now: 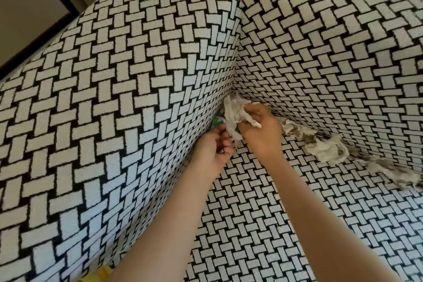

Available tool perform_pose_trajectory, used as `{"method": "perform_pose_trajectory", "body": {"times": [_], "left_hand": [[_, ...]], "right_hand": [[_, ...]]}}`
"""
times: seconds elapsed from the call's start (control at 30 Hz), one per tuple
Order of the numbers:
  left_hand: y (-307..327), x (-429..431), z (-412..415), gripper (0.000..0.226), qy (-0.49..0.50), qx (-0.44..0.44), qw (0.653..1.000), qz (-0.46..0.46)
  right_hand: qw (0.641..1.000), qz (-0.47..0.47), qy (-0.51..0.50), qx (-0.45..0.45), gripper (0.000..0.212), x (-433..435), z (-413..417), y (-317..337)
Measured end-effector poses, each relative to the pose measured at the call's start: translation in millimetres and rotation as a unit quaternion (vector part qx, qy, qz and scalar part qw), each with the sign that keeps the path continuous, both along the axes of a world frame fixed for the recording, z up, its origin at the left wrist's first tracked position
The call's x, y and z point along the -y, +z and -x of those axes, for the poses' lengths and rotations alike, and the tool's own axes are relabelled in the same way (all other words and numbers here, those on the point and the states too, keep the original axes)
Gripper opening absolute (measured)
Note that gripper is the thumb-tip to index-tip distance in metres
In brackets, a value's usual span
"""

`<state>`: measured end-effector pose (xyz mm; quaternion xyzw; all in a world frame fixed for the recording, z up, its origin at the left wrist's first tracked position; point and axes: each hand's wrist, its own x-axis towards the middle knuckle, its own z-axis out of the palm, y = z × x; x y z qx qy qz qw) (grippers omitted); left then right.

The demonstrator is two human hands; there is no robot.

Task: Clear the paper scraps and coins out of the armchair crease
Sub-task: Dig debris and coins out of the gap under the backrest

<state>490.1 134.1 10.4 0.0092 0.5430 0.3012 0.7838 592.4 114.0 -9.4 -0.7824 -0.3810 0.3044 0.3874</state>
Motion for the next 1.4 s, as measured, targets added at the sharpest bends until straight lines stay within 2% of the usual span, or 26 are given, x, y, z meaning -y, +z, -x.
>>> {"method": "perform_pose_trajectory", "body": {"times": [0.2, 0.3, 0.37, 0.47, 0.6, 0.7, 0.77, 0.83, 0.9, 0.97, 1.0, 1.07, 1.17, 1.3, 1.4], "left_hand": [[4.6, 5.6, -1.7, 0.029, -0.023, 0.008, 0.995, -0.098], [6.7, 8.4, -1.3, 0.028, -0.077, 0.000, 0.983, -0.164], [7.3, 10.8, -1.9, 0.027, -0.145, -0.036, 0.971, -0.188], [6.1, 13.1, -3.3, 0.019, -0.193, -0.099, 0.963, -0.158], [3.9, 12.1, -0.4, 0.027, -0.143, -0.069, 0.978, -0.136], [7.0, 11.6, -4.9, 0.025, -0.121, -0.029, 0.984, -0.129], [11.0, 10.7, -10.0, 0.021, -0.094, 0.002, 0.991, -0.098], [13.8, 9.4, -13.5, 0.021, -0.068, 0.024, 0.994, -0.078], [12.9, 6.9, -14.6, 0.021, -0.045, 0.038, 0.996, -0.066], [11.8, 3.9, -14.4, 0.024, -0.051, 0.033, 0.997, -0.053], [12.1, 2.6, -14.5, 0.025, -0.060, 0.027, 0.997, -0.051], [13.2, -0.8, -14.7, 0.025, -0.071, 0.017, 0.996, -0.055], [15.7, -4.1, -17.9, 0.027, -0.079, 0.014, 0.995, -0.064], [16.5, -5.2, -20.0, 0.028, -0.099, 0.008, 0.993, -0.065], [13.0, -7.0, -15.4, 0.027, -0.105, 0.007, 0.992, -0.063]], "right_hand": [[1.000, 0.003, 0.020, 0.022, 0.009, 11.0, -7.0, 4.6], [0.999, 0.012, 0.042, 0.011, 0.021, 16.7, -8.7, 3.3], [0.998, 0.025, 0.053, 0.011, 0.029, 21.1, -8.9, 3.1], [0.998, 0.029, 0.047, 0.017, 0.023, 27.6, -10.1, 4.8], [0.994, -0.036, -0.016, -0.102, 0.009, 31.6, -15.2, 16.3], [0.988, -0.040, 0.075, -0.130, 0.015, 33.8, -13.7, 24.1], [0.984, -0.013, 0.147, -0.102, 0.012, 33.4, -9.3, 25.9], [0.983, -0.007, 0.166, -0.078, 0.017, 31.0, -8.8, 25.5], [0.992, -0.037, 0.105, -0.053, 0.017, 25.7, -12.9, 22.4], [0.999, -0.032, 0.005, 0.028, 0.019, 17.3, -20.1, 18.0], [0.996, -0.001, -0.028, 0.082, 0.021, 12.8, -22.7, 16.9], [0.984, 0.086, -0.031, 0.155, 0.033, 3.5, -24.5, 12.6], [0.962, 0.185, 0.002, 0.199, 0.038, -9.9, -18.1, 10.6], [0.937, 0.241, 0.029, 0.252, 0.029, -19.6, -12.3, 8.8], [0.927, 0.245, 0.044, 0.281, 0.028, -17.6, -13.3, 9.4]]}}
